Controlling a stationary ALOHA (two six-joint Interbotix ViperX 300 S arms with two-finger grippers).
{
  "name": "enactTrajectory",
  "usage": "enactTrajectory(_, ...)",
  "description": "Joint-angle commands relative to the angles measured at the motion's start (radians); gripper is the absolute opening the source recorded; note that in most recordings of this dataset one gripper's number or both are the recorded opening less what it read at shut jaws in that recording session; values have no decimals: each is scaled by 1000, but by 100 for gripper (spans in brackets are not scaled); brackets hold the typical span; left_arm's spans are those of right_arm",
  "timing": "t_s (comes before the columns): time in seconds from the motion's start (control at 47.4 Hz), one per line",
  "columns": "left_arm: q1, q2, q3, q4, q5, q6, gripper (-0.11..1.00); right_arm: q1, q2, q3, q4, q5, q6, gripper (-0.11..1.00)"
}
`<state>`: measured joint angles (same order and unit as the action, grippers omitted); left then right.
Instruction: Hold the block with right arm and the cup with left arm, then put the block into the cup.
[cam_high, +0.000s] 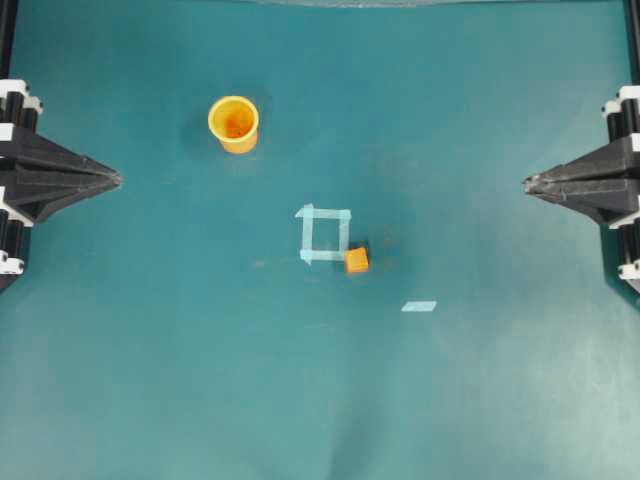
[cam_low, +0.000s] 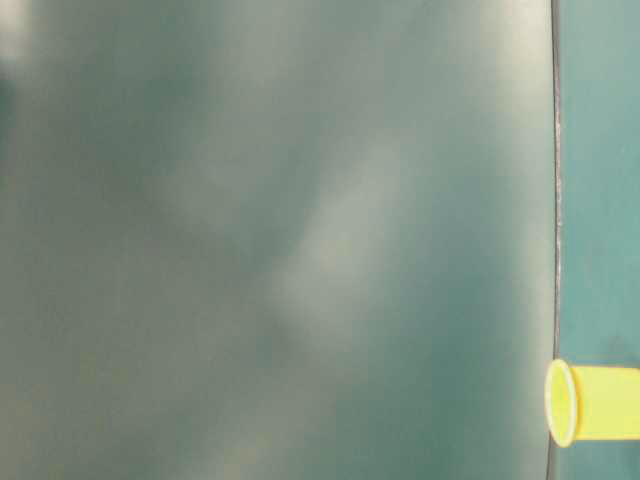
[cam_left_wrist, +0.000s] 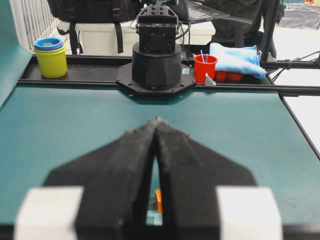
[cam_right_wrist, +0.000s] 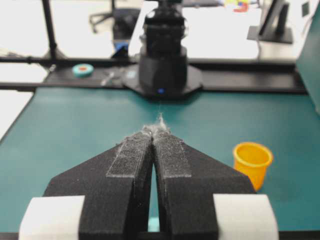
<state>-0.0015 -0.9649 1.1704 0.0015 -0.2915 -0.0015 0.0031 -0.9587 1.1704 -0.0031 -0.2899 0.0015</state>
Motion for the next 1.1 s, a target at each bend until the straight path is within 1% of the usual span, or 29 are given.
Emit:
enactTrajectory(0.0, 52, 0, -14, 6, 67, -20, -1, 0, 5, -25, 5, 0, 11, 0)
enactTrajectory(0.021, 57, -2, -17, 6, 86, -21, 0, 0, 6, -26, 5, 6, 11, 0)
enactTrajectory(0.106, 75, -8, -25, 6, 166, -31, 15, 0, 18, -52, 3, 78, 12, 0)
enactTrajectory(0.127, 80, -9, -28, 6, 186, -32, 16, 0, 21, -60, 5, 100, 12, 0)
enactTrajectory(0.169, 94, -12, -32, 6, 233, -40, 16, 0, 31, -74, 3, 144, 12, 0)
enactTrajectory(0.295, 123, -14, -40, 6, 301, -55, 16, 0, 55, -115, 3, 259, 18, 0)
enactTrajectory(0.38, 147, -12, -38, 6, 308, -66, 17, 0, 74, -135, 3, 290, 31, 1)
enactTrajectory(0.485, 178, -9, -38, 6, 310, -81, 23, 0, 100, -155, 3, 299, 58, 3)
enactTrajectory(0.528, 190, -8, -37, 6, 311, -91, 28, 0, 109, -160, 5, 301, 69, 7)
enactTrajectory(0.633, 213, -2, -35, 6, 314, -101, 47, 0, 135, -170, 5, 302, 98, 18)
enactTrajectory(0.718, 230, 9, -35, 6, 314, -110, 65, 0, 153, -175, 3, 302, 118, 31)
enactTrajectory(0.802, 247, 29, -34, 6, 314, -118, 77, 0, 178, -183, 5, 302, 140, 43)
enactTrajectory(0.865, 259, 49, -32, 6, 314, -123, 82, 0, 199, -190, 3, 304, 155, 52)
enactTrajectory(0.971, 267, 91, -31, 6, 314, -123, 83, 0, 242, -202, 3, 313, 175, 62)
enactTrajectory(1.076, 267, 149, -34, 6, 316, -126, 83, 0, 293, -221, 3, 331, 187, 66)
